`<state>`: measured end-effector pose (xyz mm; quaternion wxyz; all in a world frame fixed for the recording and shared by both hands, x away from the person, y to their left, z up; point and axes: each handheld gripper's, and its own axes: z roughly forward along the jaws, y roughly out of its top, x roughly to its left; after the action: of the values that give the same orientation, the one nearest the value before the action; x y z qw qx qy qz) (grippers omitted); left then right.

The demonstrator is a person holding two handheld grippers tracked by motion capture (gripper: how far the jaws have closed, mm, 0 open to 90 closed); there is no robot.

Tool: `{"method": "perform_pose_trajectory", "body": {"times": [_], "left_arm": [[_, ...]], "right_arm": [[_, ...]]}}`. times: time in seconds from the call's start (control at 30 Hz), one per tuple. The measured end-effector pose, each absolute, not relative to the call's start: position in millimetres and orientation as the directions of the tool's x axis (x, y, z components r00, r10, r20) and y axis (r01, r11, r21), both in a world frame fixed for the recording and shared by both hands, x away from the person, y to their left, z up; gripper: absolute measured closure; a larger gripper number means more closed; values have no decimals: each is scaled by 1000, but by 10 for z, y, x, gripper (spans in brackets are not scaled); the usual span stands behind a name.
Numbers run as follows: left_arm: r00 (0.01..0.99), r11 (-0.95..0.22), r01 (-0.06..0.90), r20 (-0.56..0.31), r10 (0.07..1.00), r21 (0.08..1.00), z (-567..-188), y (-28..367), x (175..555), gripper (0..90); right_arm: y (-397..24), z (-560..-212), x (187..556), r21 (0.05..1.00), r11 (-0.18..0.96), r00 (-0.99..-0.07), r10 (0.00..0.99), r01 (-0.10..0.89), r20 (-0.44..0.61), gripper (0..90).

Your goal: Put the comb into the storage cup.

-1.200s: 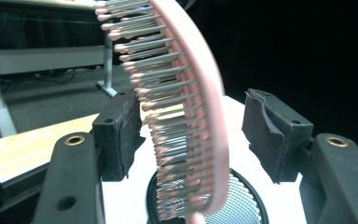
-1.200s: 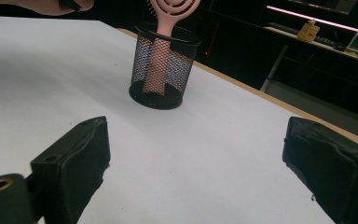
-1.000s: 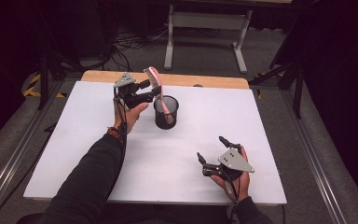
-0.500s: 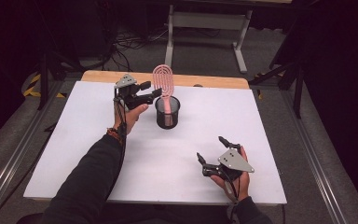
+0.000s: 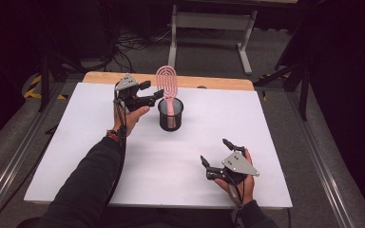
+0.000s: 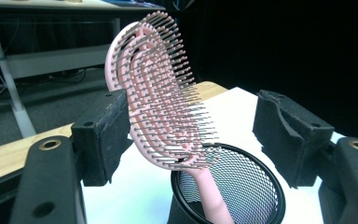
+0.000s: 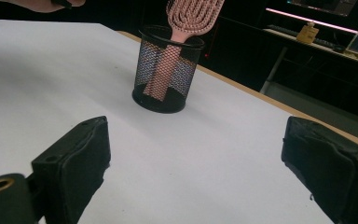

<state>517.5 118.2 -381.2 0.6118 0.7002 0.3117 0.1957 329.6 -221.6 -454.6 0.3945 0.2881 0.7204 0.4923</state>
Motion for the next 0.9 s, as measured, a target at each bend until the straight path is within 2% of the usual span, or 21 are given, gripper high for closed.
{"method": "perform_pose_trajectory", "body": {"times": [0.9], "left_arm": [[733,-207,89,77,676,974,-3688,1219,4993,166]], "right_arm": [[-2206,-4542,3294,935,354,-523,801,22,-291,85]]}}
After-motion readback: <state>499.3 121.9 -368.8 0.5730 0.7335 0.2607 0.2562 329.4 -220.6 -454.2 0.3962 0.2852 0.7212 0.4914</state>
